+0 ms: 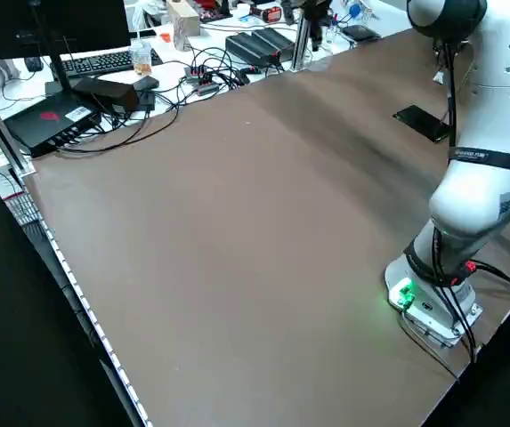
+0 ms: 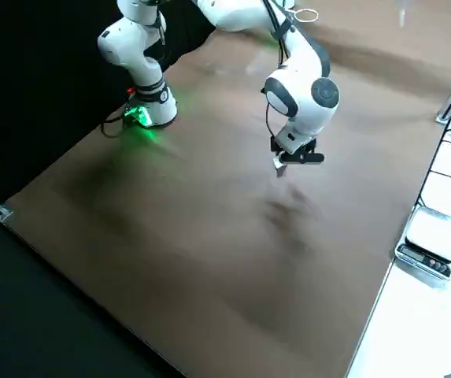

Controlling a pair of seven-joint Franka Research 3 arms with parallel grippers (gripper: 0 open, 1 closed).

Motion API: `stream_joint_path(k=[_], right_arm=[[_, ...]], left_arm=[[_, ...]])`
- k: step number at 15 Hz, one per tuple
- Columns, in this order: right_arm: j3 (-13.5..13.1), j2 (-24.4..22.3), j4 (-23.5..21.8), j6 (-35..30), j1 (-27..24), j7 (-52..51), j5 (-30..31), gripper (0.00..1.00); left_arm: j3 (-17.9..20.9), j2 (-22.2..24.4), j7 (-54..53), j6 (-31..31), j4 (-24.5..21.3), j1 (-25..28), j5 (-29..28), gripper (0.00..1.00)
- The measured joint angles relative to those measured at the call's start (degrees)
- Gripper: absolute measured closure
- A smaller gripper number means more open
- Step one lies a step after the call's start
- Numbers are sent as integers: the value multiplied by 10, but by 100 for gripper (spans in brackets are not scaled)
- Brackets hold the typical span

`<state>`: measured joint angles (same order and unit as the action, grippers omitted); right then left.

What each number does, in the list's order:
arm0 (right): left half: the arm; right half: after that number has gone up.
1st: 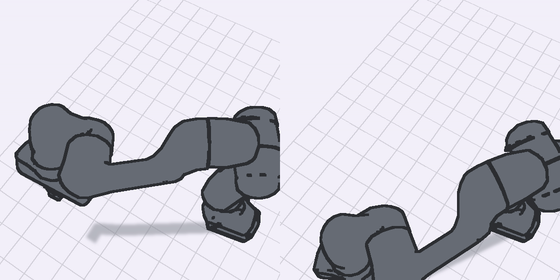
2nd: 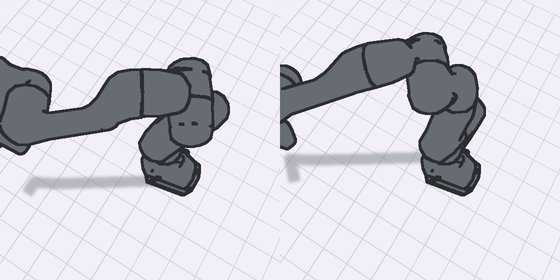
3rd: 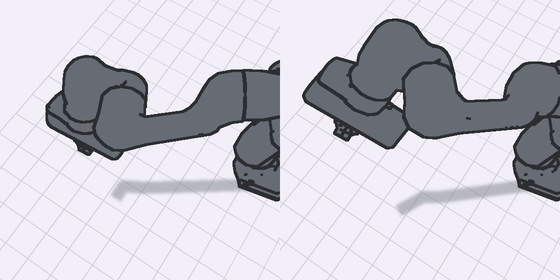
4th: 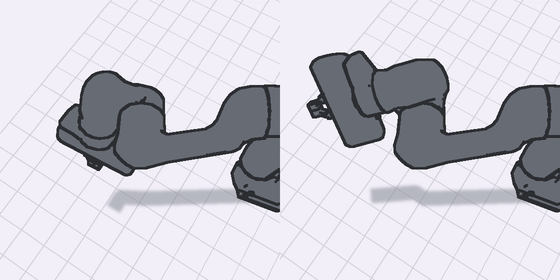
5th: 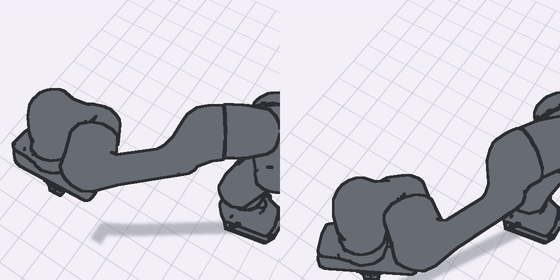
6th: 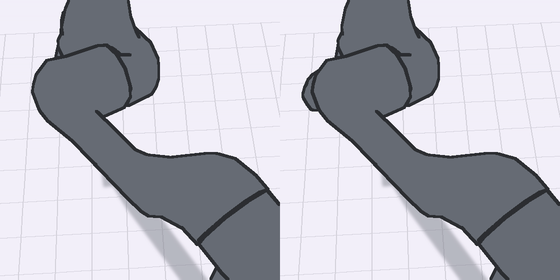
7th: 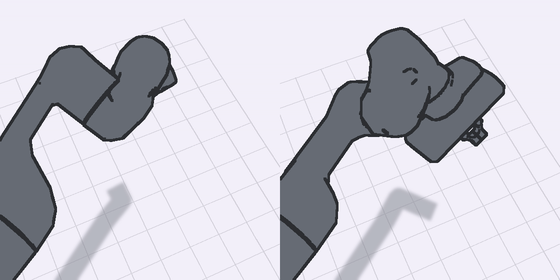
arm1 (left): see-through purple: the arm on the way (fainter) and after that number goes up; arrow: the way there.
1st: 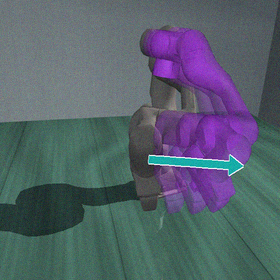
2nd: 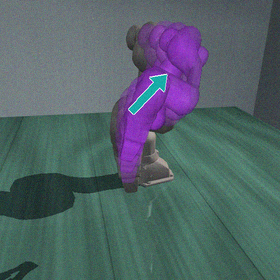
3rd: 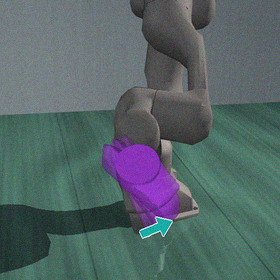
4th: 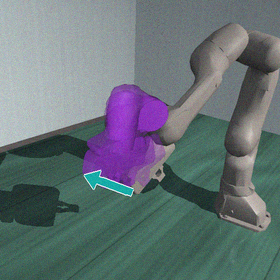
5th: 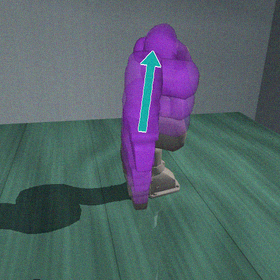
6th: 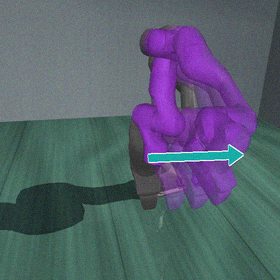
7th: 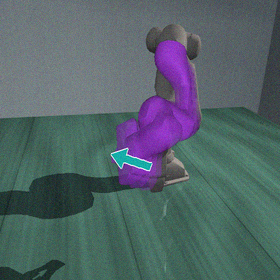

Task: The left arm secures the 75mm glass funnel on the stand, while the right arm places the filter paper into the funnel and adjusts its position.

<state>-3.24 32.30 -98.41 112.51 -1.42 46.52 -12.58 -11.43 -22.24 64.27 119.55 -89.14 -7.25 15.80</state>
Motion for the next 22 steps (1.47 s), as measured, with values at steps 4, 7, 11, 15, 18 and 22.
stream_joint_path(k=[4,7,11,15,18,22], right_arm=[[2,21,0,46,13,74,0,41],[2,26,0,48,18,84,0,42],[1,34,-1,48,18,85,0,45],[1,39,-1,48,18,86,0,52],[1,42,-1,57,18,87,0,56],[1,43,-1,59,18,88,0,75]], left_arm=[[-1,28,155,-69,6,-42,-18,97],[-2,40,263,-107,20,-62,-19,97],[-2,42,463,-112,25,-105,-19,97],[-3,45,590,-112,36,-132,-19,97],[-5,61,636,-120,39,-132,-19,97],[-12,69,632,-122,41,-132,-19,97]])
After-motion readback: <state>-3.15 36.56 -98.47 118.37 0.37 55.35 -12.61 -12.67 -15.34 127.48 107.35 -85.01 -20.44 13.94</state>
